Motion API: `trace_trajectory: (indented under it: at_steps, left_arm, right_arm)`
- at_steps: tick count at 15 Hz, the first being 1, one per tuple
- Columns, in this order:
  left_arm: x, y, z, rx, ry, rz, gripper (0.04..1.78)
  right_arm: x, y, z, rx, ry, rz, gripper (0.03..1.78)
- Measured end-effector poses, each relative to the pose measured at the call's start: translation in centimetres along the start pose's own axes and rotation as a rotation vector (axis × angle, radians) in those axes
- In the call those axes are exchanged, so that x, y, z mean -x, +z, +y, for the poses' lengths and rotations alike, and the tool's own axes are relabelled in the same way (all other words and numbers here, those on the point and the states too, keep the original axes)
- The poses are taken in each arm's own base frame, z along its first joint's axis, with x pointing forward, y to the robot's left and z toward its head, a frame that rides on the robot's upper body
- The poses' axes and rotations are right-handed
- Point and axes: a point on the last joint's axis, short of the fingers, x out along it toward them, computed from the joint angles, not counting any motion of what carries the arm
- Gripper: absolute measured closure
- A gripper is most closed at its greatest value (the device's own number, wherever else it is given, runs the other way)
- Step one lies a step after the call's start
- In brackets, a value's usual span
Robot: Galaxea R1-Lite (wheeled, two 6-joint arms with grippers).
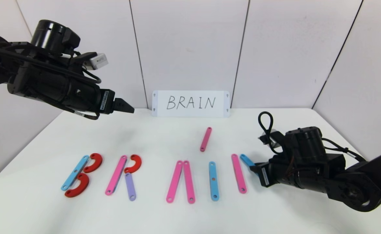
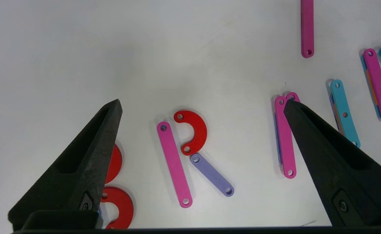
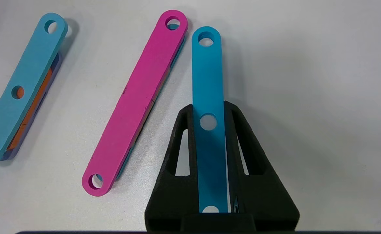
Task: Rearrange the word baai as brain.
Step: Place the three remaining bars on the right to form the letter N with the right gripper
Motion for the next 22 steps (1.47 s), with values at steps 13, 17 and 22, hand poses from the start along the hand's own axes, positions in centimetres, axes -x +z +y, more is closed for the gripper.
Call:
trace_trajectory:
  at_steps: [13,17,22]
  left_arm:
    - [0.0,-0.1,-0.1,-0.002,-0.002,0.004,0.08]
    - [0.0,-0.1,-0.1,-0.003,-0.003,0.005,0.08]
    - [-0.1,-0.1,-0.2,-0.004,-0.004,0.006,0.08]
  right_arm:
    - [-0.9,0.1,-0.4,0.001,-0.003,-0.031,1.54]
    - [-1.1,-0.1,-0.4,0.0,-0.003,-0.022,1.54]
    - [-1.2,0.0,-0.4,0.0,-0.001,-0.025,1.46]
